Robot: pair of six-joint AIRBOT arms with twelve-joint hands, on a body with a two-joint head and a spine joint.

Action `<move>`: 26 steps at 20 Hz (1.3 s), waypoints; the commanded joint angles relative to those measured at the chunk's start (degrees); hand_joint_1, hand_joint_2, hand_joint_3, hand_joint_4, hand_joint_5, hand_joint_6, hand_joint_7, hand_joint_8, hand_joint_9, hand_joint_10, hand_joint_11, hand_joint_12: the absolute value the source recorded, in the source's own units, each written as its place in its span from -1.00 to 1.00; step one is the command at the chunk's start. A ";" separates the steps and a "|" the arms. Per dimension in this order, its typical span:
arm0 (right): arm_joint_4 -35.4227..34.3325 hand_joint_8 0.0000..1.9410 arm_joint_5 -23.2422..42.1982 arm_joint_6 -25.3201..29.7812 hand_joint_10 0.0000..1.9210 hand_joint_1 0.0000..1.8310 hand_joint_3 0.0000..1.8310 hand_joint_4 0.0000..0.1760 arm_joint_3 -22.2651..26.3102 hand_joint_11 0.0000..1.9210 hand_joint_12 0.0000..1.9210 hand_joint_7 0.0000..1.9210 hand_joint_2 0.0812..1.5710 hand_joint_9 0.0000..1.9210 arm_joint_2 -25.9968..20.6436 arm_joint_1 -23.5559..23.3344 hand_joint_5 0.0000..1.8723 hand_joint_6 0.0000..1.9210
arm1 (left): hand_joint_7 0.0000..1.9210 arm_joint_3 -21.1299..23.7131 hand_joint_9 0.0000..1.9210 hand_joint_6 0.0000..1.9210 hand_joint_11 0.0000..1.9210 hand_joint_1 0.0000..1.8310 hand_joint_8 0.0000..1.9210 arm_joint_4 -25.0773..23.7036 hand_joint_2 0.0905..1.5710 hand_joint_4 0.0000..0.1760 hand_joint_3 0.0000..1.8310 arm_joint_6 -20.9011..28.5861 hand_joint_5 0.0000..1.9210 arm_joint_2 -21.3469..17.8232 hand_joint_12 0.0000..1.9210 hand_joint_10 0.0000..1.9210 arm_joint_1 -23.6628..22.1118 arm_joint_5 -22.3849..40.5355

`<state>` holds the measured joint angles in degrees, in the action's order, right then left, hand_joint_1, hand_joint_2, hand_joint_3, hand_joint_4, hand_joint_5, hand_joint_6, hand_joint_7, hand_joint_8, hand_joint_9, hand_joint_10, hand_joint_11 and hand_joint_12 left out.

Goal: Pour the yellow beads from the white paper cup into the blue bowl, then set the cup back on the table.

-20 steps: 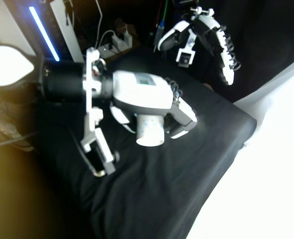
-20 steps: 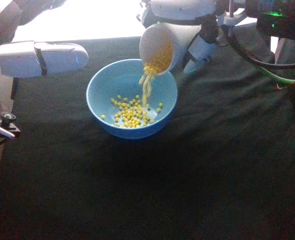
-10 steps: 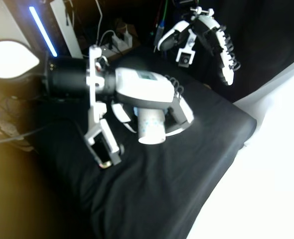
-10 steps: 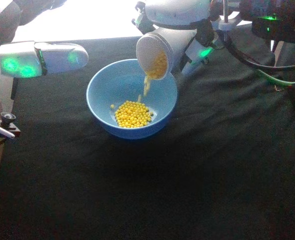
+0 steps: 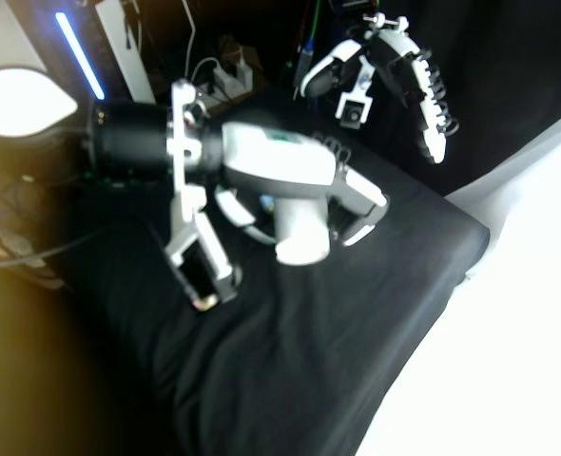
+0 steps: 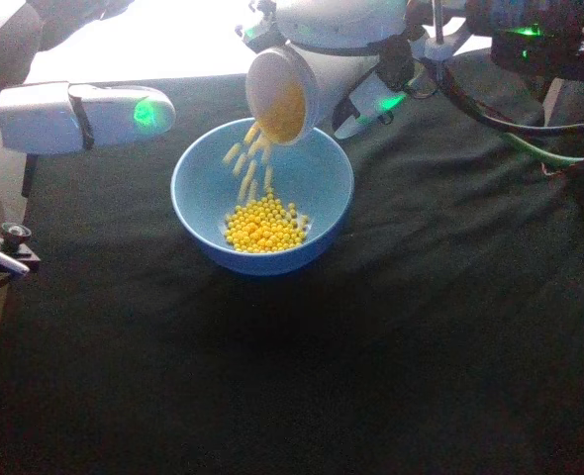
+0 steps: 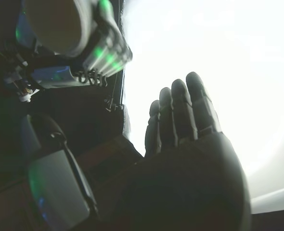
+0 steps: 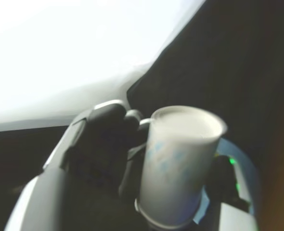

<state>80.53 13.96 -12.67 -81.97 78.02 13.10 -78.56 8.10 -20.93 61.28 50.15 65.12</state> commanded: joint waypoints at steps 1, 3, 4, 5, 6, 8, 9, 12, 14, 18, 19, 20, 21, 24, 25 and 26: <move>-0.38 0.36 0.67 -0.50 0.35 0.32 -1.00 -1.00 0.24 -0.27 0.85 -0.06 0.54 -0.14 -0.09 -1.04 -0.29 0.30 | -0.63 -0.17 -0.64 -1.00 -0.78 -0.23 -1.00 0.96 -0.16 -1.00 -1.00 0.82 -0.75 0.16 -0.68 -1.00 -0.96 6.55; 0.01 0.42 0.58 -0.50 0.47 0.29 -1.00 -1.00 0.40 -0.52 0.99 -0.11 0.54 -0.35 -0.09 -1.20 -0.26 0.28 | -0.64 -0.18 -0.64 -1.00 -0.78 -0.22 -1.00 0.96 -0.16 -1.00 -1.00 0.83 -0.75 0.16 -0.68 -1.00 -0.98 6.55; 0.12 0.36 0.55 -0.50 0.60 0.34 -1.00 -1.00 0.43 -0.36 1.00 -0.05 0.48 -0.24 -0.09 -1.26 -0.12 0.07 | -0.64 -0.19 -0.64 -1.00 -0.78 -0.23 -1.00 0.94 -0.16 -1.00 -1.00 0.83 -0.75 0.16 -0.67 -1.00 -0.98 6.55; 0.27 0.29 0.52 -0.50 0.38 0.33 -1.00 -1.00 0.47 -0.28 0.84 -0.03 0.49 -0.16 -0.09 -1.30 -0.18 0.19 | -0.64 -0.21 -0.64 -1.00 -0.79 -0.23 -1.00 0.94 -0.16 -1.00 -1.00 0.84 -0.75 0.16 -0.67 -1.00 -1.00 6.53; 0.46 0.14 0.49 -0.51 0.50 0.31 -0.86 -1.00 0.52 -0.30 0.97 -0.25 0.90 -0.28 -0.09 -1.35 -0.39 0.04 | -0.64 -0.23 -0.65 -1.00 -0.80 -0.22 -1.00 0.93 -0.17 -1.00 -1.00 0.84 -0.75 0.18 -0.68 -1.00 -1.03 6.51; 0.67 0.68 0.47 -0.51 0.94 0.25 -1.00 -1.00 0.70 -0.31 1.00 -0.25 0.67 -0.36 -0.10 -1.36 -0.36 0.36 | -0.64 -0.23 -0.65 -1.00 -0.80 -0.21 -1.00 0.93 -0.17 -1.00 -1.00 0.87 -0.75 0.16 -0.68 -1.00 -1.03 6.53; 0.88 0.13 0.47 -0.51 0.65 0.05 -1.00 -1.00 0.78 -0.42 1.00 -0.27 0.54 -0.36 -0.10 -1.36 -0.37 -0.37 | -0.64 -0.23 -0.65 -1.00 -0.80 -0.21 -1.00 0.93 -0.18 -1.00 -1.00 0.88 -0.75 0.16 -0.68 -1.00 -1.03 6.53; 1.81 0.44 0.31 -0.51 0.95 0.33 -1.00 -1.00 1.06 -0.21 1.00 -0.10 0.51 -0.24 -0.10 -1.35 -0.17 0.11 | -0.64 -0.24 -0.65 -1.00 -0.80 -0.22 -1.00 0.86 -0.17 -0.94 -1.00 0.89 -0.75 0.15 -0.68 -1.00 -1.11 6.55; 2.13 0.46 0.23 -0.51 0.94 0.33 -1.00 -1.00 1.16 -0.23 1.00 -0.10 0.53 -0.22 -0.10 -1.35 -0.24 0.18 | -0.63 -0.24 -0.64 -1.00 -0.79 -0.23 -1.00 0.81 -0.16 -0.99 -1.00 0.89 -0.75 0.15 -0.68 -1.00 -1.16 6.53; 2.95 0.55 -0.02 -0.51 0.84 0.31 -1.00 -1.00 1.45 -0.42 1.00 -0.15 0.57 -0.40 -0.11 -1.35 -0.28 0.25 | -0.64 -0.30 -0.65 -1.00 -0.81 -0.22 -1.00 0.81 -0.15 -1.00 -1.00 0.90 -0.75 0.15 -0.69 -1.00 -1.16 6.46; 3.27 0.54 -0.12 -0.51 0.83 0.31 -1.00 -1.00 1.57 -0.42 1.00 -0.15 0.57 -0.41 -0.11 -1.35 -0.28 0.25 | -0.65 -0.30 -0.66 -1.00 -0.81 -0.22 -1.00 0.78 -0.15 -1.00 -0.99 0.90 -0.75 0.15 -0.69 -1.00 -1.16 6.45; 3.55 0.54 -0.23 -0.51 0.83 0.31 -1.00 -1.00 1.66 -0.42 1.00 -0.15 0.57 -0.41 -0.11 -1.35 -0.28 0.25 | -0.65 -0.30 -0.66 -1.00 -0.80 -0.22 -1.00 0.78 -0.14 -1.00 -0.99 0.90 -0.76 0.16 -0.69 -1.00 -1.16 6.44; 3.62 0.54 -0.28 -0.51 0.83 0.31 -1.00 -1.00 1.68 -0.42 1.00 -0.15 0.57 -0.41 -0.12 -1.35 -0.28 0.25 | -0.65 -0.30 -0.65 -1.00 -0.80 -0.22 -1.00 0.78 -0.14 -1.00 -0.99 0.90 -0.76 0.16 -0.69 -1.00 -1.17 6.42; 3.62 0.54 -0.37 -0.51 0.83 0.31 -1.00 -1.00 1.74 -0.42 1.00 -0.15 0.57 -0.40 -0.12 -1.35 -0.28 0.25 | -0.64 -0.31 -0.65 -1.00 -0.80 -0.22 -1.00 0.78 -0.15 -1.00 -1.00 0.90 -0.75 0.17 -0.69 -1.00 -1.21 6.44; 3.61 0.54 -0.42 -0.51 0.83 0.31 -1.00 -1.00 1.85 -0.42 1.00 -0.15 0.57 -0.40 -0.13 -1.35 -0.28 0.25 | -0.64 -0.31 -0.65 -1.00 -0.79 -0.22 -1.00 0.78 -0.14 -1.00 -1.00 0.90 -0.75 0.17 -0.69 -1.00 -1.21 6.45; 3.50 0.54 -0.48 -0.51 0.83 0.31 -1.00 -1.00 2.06 -0.42 1.00 -0.15 0.57 -0.40 -0.16 -1.35 -0.28 0.25 | -0.64 -0.31 -0.65 -1.00 -0.79 -0.21 -1.00 0.79 -0.14 -1.00 -1.00 0.92 -0.75 0.18 -0.69 -1.00 -1.21 6.46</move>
<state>84.66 13.02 -12.64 -80.03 77.87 12.93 -78.56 7.70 -20.78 61.28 49.63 64.51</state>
